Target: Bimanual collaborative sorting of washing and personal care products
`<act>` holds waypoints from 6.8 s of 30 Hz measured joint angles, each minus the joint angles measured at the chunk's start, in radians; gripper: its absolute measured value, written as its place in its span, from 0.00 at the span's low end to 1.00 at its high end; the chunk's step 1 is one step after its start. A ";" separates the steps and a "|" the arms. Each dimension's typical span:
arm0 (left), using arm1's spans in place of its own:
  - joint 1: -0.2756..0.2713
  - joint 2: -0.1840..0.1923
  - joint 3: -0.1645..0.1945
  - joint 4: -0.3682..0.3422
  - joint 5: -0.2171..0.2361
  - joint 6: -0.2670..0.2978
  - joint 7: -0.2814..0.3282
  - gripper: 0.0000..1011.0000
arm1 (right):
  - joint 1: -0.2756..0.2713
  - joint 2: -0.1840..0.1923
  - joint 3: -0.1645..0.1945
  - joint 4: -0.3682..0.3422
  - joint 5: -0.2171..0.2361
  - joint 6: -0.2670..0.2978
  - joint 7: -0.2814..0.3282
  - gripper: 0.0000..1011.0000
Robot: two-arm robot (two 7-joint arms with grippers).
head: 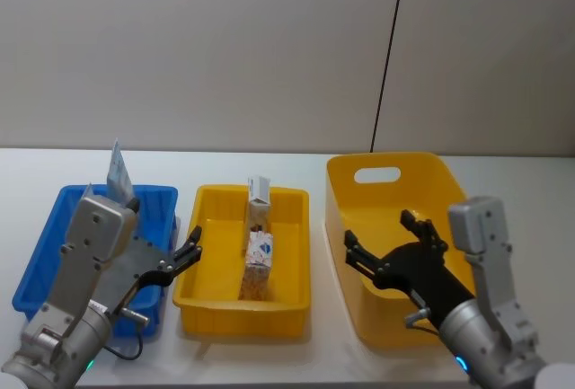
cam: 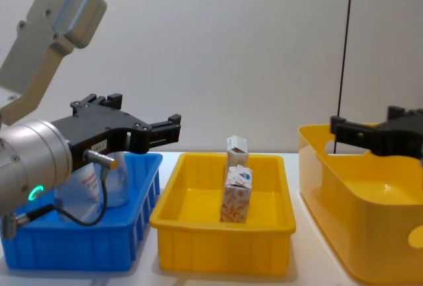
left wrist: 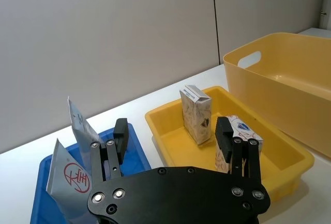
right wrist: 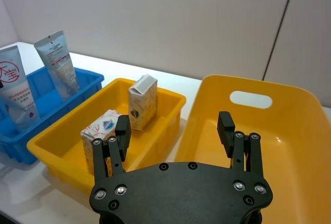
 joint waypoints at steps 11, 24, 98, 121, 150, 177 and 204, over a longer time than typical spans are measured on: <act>0.000 0.000 0.000 0.000 0.000 0.000 0.000 0.99 | 0.116 -0.047 -0.052 0.105 -0.032 0.036 0.029 0.99; 0.000 0.000 0.000 0.000 0.000 0.000 0.000 0.99 | 0.200 -0.145 -0.076 0.175 -0.070 0.135 -0.045 0.99; 0.000 0.000 0.000 0.000 0.000 0.000 0.000 0.99 | 0.523 -0.484 0.009 0.612 -0.006 0.673 -0.156 0.98; 0.000 0.000 0.000 0.000 0.000 0.000 0.000 0.99 | 0.560 -0.506 0.049 0.673 -0.002 0.725 -0.162 0.36; 0.000 0.000 0.000 0.000 0.000 0.000 0.000 0.99 | 0.476 -0.450 0.050 0.306 -0.055 0.716 -0.165 0.28; 0.000 0.000 0.000 0.000 0.000 0.000 0.000 0.99 | 0.347 -0.350 0.215 0.004 -0.101 0.864 -0.236 0.28; 0.000 0.000 0.000 0.000 0.000 0.000 0.000 0.99 | 0.284 -0.290 0.262 0.011 -0.110 0.784 -0.179 0.82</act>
